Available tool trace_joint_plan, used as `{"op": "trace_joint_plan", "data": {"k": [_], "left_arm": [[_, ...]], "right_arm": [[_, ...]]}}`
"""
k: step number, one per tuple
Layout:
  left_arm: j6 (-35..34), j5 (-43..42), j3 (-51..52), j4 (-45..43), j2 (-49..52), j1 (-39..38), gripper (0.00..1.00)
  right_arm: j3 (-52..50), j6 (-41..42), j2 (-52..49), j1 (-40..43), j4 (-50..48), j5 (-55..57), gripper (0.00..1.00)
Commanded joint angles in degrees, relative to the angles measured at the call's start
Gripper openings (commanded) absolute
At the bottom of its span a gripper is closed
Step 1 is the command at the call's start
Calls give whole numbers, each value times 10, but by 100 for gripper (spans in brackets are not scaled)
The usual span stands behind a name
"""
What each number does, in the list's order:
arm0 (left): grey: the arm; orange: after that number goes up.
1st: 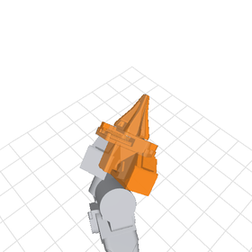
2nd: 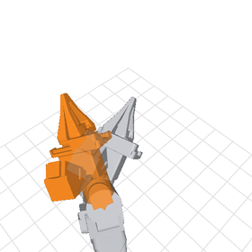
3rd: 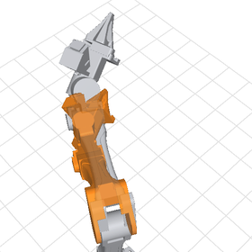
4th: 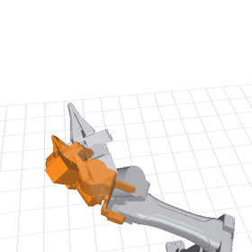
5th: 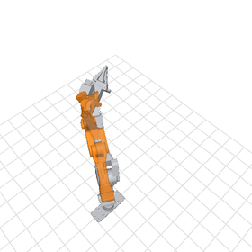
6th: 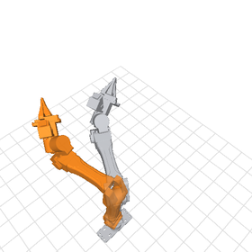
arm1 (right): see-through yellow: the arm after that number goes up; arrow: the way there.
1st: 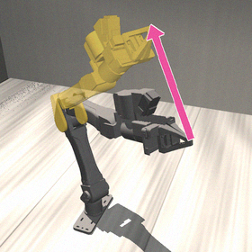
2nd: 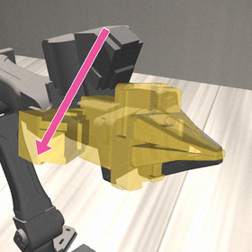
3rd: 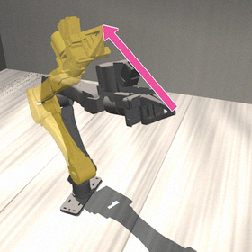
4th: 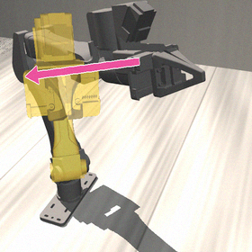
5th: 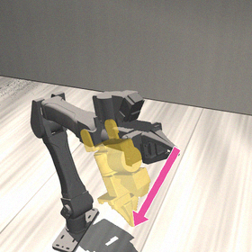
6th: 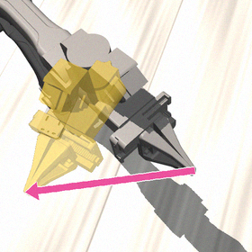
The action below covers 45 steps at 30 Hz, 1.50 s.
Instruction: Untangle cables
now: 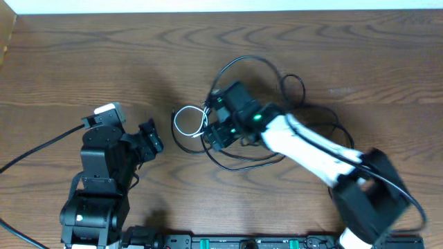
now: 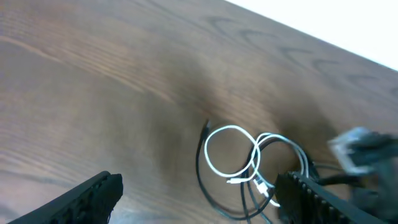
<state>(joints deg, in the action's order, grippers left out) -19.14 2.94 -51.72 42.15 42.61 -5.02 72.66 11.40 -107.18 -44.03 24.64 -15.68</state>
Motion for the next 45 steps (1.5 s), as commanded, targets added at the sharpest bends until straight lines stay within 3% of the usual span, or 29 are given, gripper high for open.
{"op": "trace_joint_plan", "data": {"k": [1,4,10,20,25,32,37,45], "left_arm": [[-2,5,-12,9,0,3,85],[-2,-13,-12,15,0,3,85],[6,-36,-12,26,0,3,85],[13,-36,-12,28,0,3,85],[13,-36,-12,28,0,3,85],[13,-40,-12,30,0,3,85],[13,-40,-12,40,0,3,85],[13,-40,-12,40,0,3,85]], "right_arm": [[0,5,-40,-23,-49,-5,78],[0,9,-75,-37,-125,0,77],[0,93,-117,-40,-222,52,75],[0,197,-121,-38,-145,221,73],[0,213,-121,-41,-141,224,73],[0,246,-121,-40,-187,226,58],[0,281,-121,-40,-258,217,57],[0,309,-139,-40,-260,214,57]]}}
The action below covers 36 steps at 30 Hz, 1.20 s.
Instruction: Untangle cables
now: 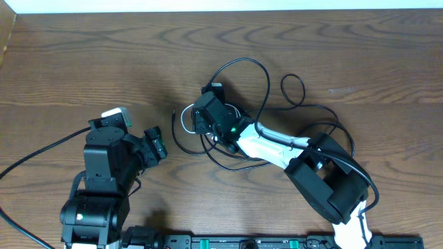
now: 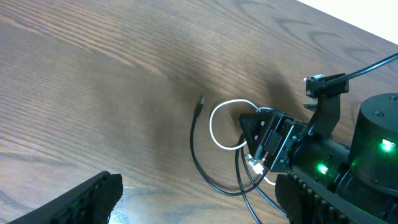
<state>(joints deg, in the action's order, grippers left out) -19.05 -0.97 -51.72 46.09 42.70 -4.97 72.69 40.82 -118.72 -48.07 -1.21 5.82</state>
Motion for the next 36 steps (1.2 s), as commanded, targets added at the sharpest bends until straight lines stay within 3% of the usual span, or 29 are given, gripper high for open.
{"op": "trace_joint_plan", "data": {"k": [1,6,8,12,19,23,25,31,36], "left_arm": [[12,-1,-12,0,0,2,85],[12,-1,-12,2,0,2,85],[12,-1,-12,2,0,2,85],[12,-1,-12,2,0,2,85],[12,-1,-12,6,0,2,85],[12,-1,-12,6,0,2,85],[12,-1,-12,6,0,2,85],[12,-1,-12,6,0,2,85],[11,-1,-12,6,0,2,85]], "right_arm": [[0,20,-31,0,-1,-5,57],[0,25,-61,0,-8,-24,55],[0,24,-67,0,-8,-25,43],[0,24,-69,0,-3,-26,1],[1,-63,-29,10,61,-86,1],[11,-200,100,21,188,-89,1],[15,-228,174,27,221,-88,1],[15,-229,385,58,242,-103,1],[15,-242,450,64,254,-128,1]]}}
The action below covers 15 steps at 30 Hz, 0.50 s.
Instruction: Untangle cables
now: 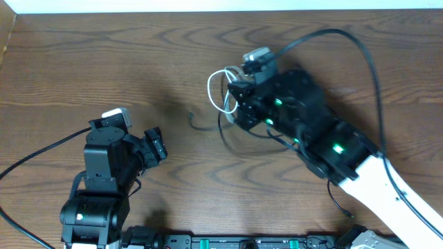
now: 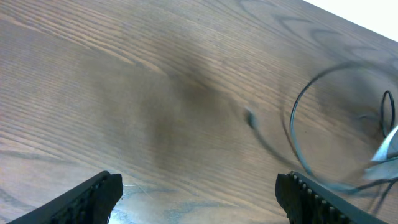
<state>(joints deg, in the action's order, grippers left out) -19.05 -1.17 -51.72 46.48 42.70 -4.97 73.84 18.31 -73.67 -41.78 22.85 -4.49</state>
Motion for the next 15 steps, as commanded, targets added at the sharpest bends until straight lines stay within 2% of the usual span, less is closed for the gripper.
{"op": "trace_joint_plan", "data": {"k": [1,6,15], "left_arm": [[12,1,-12,3,0,2,85],[12,1,-12,18,0,2,85],[12,1,-10,35,0,2,85]], "right_arm": [[4,-17,-6,1,33,-32,1],[4,-17,-38,1,90,-30,1],[4,-27,-21,57,104,104,1]]}}
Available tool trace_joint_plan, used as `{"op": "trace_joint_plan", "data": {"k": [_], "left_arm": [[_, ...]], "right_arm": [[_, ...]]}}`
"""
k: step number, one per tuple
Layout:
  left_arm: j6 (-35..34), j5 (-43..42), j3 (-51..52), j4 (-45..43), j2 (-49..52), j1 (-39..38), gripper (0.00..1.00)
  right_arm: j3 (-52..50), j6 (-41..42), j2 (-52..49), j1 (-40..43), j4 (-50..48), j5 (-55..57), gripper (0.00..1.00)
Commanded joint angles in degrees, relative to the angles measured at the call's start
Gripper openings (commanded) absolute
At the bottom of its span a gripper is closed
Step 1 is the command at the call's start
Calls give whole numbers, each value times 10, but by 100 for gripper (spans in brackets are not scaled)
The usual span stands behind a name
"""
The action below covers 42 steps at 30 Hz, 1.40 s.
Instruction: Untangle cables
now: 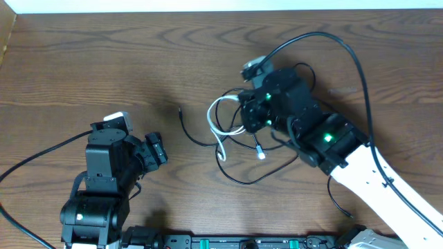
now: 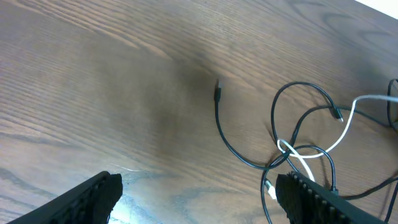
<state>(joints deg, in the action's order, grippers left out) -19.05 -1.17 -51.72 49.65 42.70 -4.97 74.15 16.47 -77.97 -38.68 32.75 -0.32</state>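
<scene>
A tangle of black cable [image 1: 239, 176] and white cable [image 1: 216, 114] lies at the table's middle. My right gripper [image 1: 250, 114] is over it, shut on the bundle where the white loop comes out. A white plug [image 1: 260, 153] hangs loose below the gripper. One black cable end [image 1: 181, 111] points left, also seen as a black plug [image 2: 217, 92] in the left wrist view, next to the white cable [image 2: 305, 163]. My left gripper [image 1: 154, 151] [image 2: 199, 190] stands open and holds nothing, left of the cables and apart from them.
The wooden table [image 1: 104, 62] has a pale edge along the back. The right arm's own black supply cable [image 1: 360, 66] arches over the right side. A black rail [image 1: 235, 242] runs along the front edge.
The right gripper has shifted a little toward the front and right. The bundle, bunched under it before, now spreads out, with the black end further left. The left gripper has not moved.
At first my right gripper was over the tangle at the table's middle. Then it was low at the white loop on the tangle's left. Later it held the bundle further back, bunched up. Now the cables hang looser and spread. The left gripper stayed open throughout.
</scene>
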Motion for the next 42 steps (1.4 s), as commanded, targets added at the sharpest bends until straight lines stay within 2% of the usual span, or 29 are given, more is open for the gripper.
{"op": "trace_joint_plan", "data": {"k": [1,7,16,19,22,24,26,27,29,34,39,42], "left_arm": [[12,1,-10,3,0,2,85],[14,1,-10,4,0,2,85],[14,1,-10,4,0,2,85],[14,1,-10,4,0,2,85],[14,1,-10,4,0,2,85],[14,1,-10,4,0,2,85],[14,1,-10,4,0,2,86],[14,1,-10,4,0,2,86],[14,1,-10,5,0,2,86],[14,1,-10,5,1,2,86],[14,1,-10,5,3,2,90],[14,1,-10,5,3,2,91]], "right_arm": [[2,-9,31,42,7,88,1],[10,-9,92,158,9,151,1],[92,-9,194,457,-6,150,1],[111,-9,214,536,-4,96,1],[111,-6,217,563,45,10,1],[111,-4,205,561,84,-40,26],[108,2,176,555,135,-119,66],[106,2,159,550,160,-156,75],[103,-2,104,532,229,-229,86],[103,-119,-28,459,330,-301,91],[103,-203,-131,378,360,-301,94],[103,-293,-203,307,365,-258,99]]}}
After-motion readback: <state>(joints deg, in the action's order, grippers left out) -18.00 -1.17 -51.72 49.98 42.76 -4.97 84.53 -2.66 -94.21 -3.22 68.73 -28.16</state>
